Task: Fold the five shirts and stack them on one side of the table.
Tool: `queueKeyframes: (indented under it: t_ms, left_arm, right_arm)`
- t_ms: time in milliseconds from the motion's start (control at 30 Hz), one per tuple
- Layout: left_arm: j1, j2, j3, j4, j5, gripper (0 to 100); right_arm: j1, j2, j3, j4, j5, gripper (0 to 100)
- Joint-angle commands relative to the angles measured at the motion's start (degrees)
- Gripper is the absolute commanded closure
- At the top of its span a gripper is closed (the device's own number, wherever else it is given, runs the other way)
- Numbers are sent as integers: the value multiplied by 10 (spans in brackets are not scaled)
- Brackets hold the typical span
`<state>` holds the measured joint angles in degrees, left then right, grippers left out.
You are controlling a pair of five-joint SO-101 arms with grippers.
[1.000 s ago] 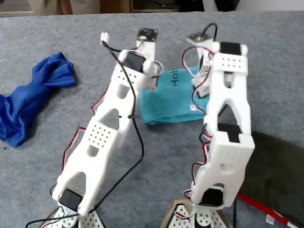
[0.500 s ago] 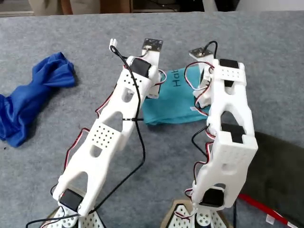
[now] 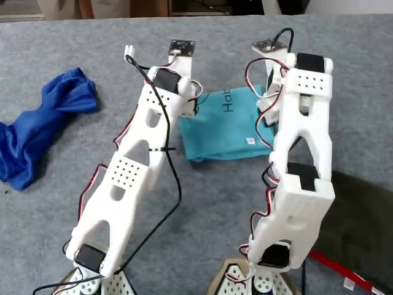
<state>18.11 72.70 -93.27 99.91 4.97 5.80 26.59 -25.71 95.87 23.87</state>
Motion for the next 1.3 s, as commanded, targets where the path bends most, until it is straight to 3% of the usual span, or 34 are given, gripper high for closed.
queueKeyframes:
  t_ms: [0,167,400,667,867,967,1133,1267]
  left_arm:
    - [-21,-46,-22,-12,6,803]
    - [-42,-45,-18,-36,5,800]
    - [-18,-45,18,-40,7,800]
    - [-18,-45,119,-129,48,803]
    - [-18,-46,184,-165,77,805]
    - [-18,-46,182,-163,79,815]
    - [-8,-46,180,-166,77,925]
    - [10,-45,180,-167,78,984]
  right_arm:
    - [11,-42,-7,19,-16,883]
    - [9,-41,23,8,-25,753]
    - [10,-36,98,-83,-32,753]
    - [8,-25,201,-189,-38,753]
    - [7,79,174,-201,-34,754]
    - [9,115,116,-152,-25,807]
    - [7,164,52,-107,-22,956]
    - [7,204,-7,-65,-22,984]
